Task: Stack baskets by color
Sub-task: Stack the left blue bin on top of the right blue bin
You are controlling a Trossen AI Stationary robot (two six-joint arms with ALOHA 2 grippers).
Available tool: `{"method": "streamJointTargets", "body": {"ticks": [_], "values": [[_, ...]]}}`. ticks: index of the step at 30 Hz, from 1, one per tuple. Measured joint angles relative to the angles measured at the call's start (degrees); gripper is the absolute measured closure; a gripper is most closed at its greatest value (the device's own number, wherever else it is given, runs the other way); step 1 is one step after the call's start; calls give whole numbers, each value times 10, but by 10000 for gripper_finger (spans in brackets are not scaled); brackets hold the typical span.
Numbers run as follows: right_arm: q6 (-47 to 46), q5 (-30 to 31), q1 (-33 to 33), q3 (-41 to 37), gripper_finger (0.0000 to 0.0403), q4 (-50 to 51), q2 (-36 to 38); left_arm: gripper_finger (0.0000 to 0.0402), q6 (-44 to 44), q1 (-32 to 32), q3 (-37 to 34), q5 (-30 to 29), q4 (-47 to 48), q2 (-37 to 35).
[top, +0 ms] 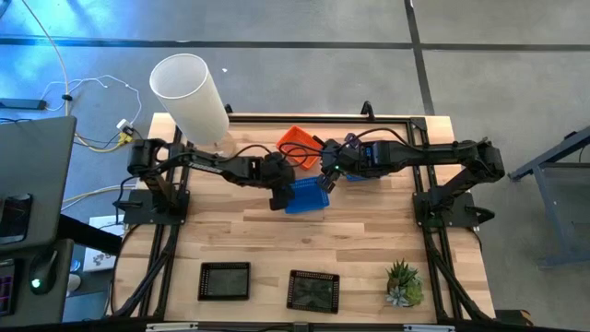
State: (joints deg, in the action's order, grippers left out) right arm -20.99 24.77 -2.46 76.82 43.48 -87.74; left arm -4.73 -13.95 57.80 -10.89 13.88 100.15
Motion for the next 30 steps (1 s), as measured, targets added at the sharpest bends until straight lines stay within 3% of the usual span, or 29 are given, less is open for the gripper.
{"method": "streamJointTargets", "body": {"ticks": [12,21,26,30], "values": [[0,-3,0,0,267,1,0,212,0,-15,0,2,-4,27],[2,-7,0,0,267,1,0,316,-10,-15,0,37,1,27],[4,-50,0,0,267,0,0,390,-22,-14,0,65,0,27],[5,-91,0,0,267,0,0,392,-28,-8,0,64,-3,24]]}}
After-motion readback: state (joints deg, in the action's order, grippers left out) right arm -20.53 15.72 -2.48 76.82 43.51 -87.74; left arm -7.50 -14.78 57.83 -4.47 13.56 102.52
